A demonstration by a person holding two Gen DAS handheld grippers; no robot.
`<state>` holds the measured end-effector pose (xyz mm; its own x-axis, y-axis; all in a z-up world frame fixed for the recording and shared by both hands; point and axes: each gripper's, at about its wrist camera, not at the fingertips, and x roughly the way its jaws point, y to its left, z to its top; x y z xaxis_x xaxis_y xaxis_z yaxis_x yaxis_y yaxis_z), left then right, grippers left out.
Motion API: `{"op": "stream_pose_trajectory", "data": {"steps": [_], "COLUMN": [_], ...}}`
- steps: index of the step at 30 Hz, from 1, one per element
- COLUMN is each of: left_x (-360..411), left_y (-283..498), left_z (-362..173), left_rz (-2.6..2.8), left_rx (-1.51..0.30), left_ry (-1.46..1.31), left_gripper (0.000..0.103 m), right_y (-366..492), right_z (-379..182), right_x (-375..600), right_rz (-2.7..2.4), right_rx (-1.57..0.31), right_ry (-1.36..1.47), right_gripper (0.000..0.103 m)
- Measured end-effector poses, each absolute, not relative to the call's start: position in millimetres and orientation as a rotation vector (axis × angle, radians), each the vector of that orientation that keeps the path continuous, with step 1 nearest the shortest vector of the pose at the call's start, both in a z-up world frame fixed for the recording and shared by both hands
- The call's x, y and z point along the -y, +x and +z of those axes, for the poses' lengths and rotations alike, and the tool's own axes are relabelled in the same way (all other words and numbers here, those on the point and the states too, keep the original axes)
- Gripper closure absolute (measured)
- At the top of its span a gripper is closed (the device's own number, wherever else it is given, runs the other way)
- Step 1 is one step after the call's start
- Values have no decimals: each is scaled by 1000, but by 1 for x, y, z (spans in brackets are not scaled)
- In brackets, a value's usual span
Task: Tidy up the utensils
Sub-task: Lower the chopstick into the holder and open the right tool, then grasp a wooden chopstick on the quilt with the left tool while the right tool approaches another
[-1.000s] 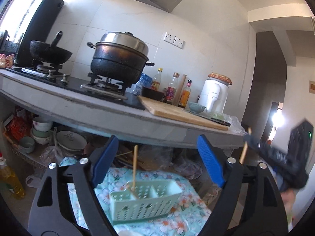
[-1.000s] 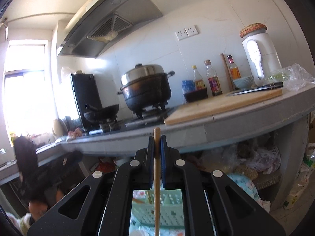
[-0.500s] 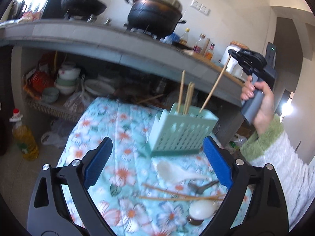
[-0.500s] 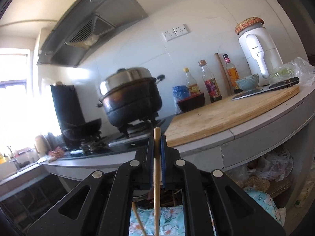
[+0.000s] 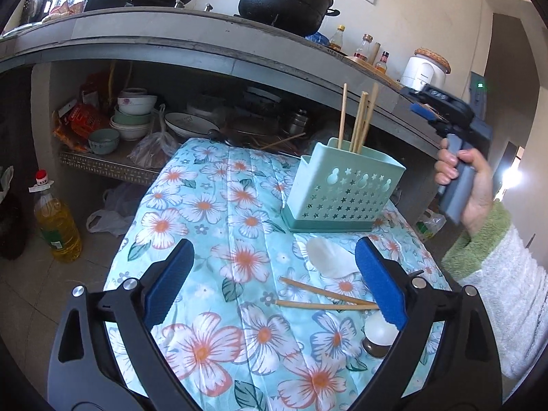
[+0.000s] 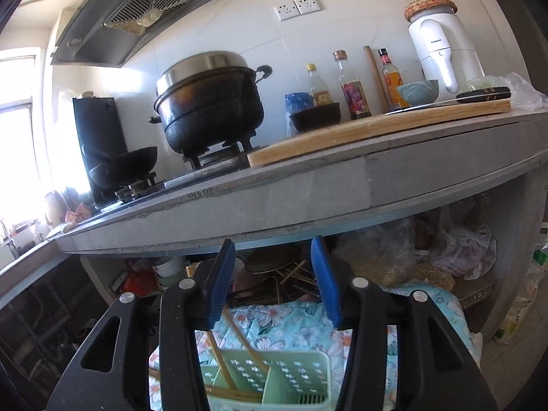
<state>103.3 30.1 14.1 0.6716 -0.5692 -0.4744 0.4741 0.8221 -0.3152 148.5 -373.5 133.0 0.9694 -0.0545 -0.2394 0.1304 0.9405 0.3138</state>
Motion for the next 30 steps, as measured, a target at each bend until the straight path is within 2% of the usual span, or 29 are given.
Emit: {"op": "stream_pose_trajectory", "data": {"steps": [9,15,23,30], "left_x": [-20,-9,13,15], "left_y": [90,82,84,101], "left_z": [17,15,5,-15], "left_rz": [-610,-623,-573,-586], "left_rx": [-576,-594,-672,-833], "left_ry": [-135,-70,-25,-188], "left_gripper": [11,11,11,12], "right_y": [52,0,-27,-34], "right_z": [143,94,14,-5], "right_x": [390,374,334,313], "right_rz": [-65,-22,31,62], "right_rx": [-291,-476,-721,-774], "right_ry": [367,411,508,495], "right_gripper": [50,48,48,48]}}
